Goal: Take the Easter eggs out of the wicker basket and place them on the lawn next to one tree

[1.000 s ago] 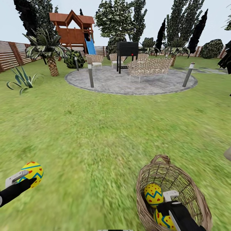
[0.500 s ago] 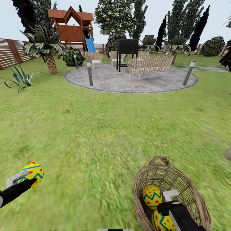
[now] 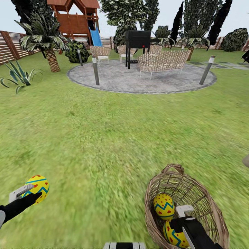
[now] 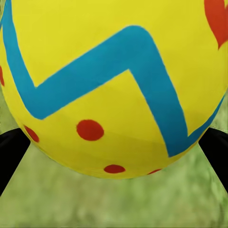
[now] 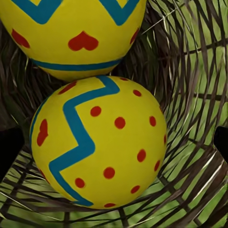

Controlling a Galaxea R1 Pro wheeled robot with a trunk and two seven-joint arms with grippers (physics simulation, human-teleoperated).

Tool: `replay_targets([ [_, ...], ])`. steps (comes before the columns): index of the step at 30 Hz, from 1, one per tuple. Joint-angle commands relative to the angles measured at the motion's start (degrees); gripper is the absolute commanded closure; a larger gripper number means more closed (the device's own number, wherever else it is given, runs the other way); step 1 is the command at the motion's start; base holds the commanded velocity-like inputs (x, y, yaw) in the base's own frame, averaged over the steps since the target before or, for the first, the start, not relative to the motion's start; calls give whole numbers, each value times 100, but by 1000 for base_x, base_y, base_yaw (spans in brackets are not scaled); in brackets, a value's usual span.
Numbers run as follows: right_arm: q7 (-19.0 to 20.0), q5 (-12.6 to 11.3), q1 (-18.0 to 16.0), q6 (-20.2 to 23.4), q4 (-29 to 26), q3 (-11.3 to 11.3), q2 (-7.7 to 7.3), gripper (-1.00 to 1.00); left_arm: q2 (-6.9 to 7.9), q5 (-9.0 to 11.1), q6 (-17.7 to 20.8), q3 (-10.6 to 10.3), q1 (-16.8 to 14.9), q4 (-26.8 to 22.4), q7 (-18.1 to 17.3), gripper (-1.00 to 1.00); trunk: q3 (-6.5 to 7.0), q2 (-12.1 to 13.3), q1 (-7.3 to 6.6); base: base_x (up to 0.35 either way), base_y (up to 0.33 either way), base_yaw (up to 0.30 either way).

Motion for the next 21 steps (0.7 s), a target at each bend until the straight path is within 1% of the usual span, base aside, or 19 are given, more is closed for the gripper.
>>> replay_targets([
  [1, -9, 38, -2, 35, -6, 21, -1, -100, -1, 4, 31, 10, -3, -3, -16, 100, -28, -4, 1, 0, 0, 0],
  [12, -12, 90, -2, 35, 2, 30, 28, -100, -1, 4, 32, 16, -3, -17, -23, 100, -271, -18, 30, 0, 0, 0],
  [17, -12, 99, -2, 35, 3, 30, 28, -100, -1, 4, 31, 11, -3, -13, -24, 100, -271, -18, 30, 10, 0, 0],
  [21, -12, 97, -2, 35, 3, 30, 28, -100, -1, 4, 33, 13, -3, -22, -30, 100, -271, -18, 30, 98, 0, 0],
])
